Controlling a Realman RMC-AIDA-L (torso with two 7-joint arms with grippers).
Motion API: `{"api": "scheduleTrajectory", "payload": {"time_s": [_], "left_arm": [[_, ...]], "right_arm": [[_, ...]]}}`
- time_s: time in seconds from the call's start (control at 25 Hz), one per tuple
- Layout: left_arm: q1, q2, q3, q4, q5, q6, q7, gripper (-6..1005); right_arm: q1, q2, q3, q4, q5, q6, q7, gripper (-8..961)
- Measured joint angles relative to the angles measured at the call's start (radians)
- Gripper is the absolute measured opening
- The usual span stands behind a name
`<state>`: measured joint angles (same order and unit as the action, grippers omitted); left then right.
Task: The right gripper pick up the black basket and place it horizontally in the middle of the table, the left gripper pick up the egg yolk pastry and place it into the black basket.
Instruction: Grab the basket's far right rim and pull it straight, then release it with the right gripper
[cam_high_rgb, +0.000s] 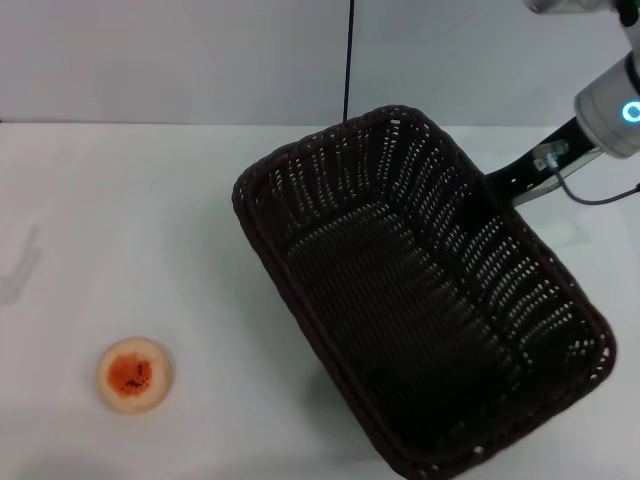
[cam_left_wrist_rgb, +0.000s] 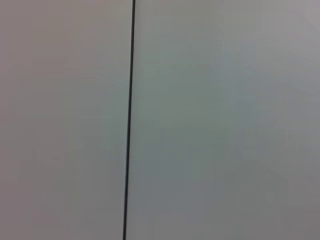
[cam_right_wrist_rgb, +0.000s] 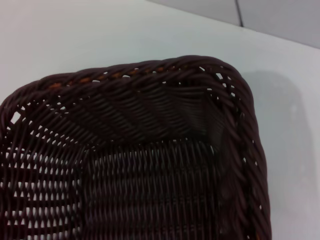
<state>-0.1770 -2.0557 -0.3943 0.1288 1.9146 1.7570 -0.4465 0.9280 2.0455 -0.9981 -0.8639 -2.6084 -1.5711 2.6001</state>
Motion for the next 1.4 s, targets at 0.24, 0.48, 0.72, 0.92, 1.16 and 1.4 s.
{"api": "scheduleTrajectory", "payload": {"time_s": [0.24,0.48,0.72,0.92,1.16,1.4], "left_arm": [[0.012,0.0,-0.003,0.041,-0.001,0.04,-0.041,819],[0.047,-0.001,-0.008,0.04,0.001,0.073,-0.059,819],[0.079,-0.004,0.047,0.029,0.01,0.108,-0.064,819],[0.108,-0.008,0.072,0.0,0.01,0.126,-0.065,819],[0.135,-0.009,0.079,-0.026,0.01,0.146,-0.066,819],[0.141,-0.009,0.081,-0.037,0.011,0.148,-0.067,818]], "right_arm": [[0.006,-0.013,0.007,-0.092,0.004,-0.112,-0.103,139],[0.047,-0.028,0.001,-0.157,0.005,-0.197,-0.345,142],[0.079,-0.007,-0.021,-0.21,0.0,-0.157,-0.53,153],[0.065,0.026,-0.136,-0.261,-0.007,-0.045,-0.634,163],[0.061,0.03,-0.299,-0.22,0.013,0.088,-0.666,175],[0.048,0.033,-0.329,-0.172,0.144,0.16,-0.751,186]]}}
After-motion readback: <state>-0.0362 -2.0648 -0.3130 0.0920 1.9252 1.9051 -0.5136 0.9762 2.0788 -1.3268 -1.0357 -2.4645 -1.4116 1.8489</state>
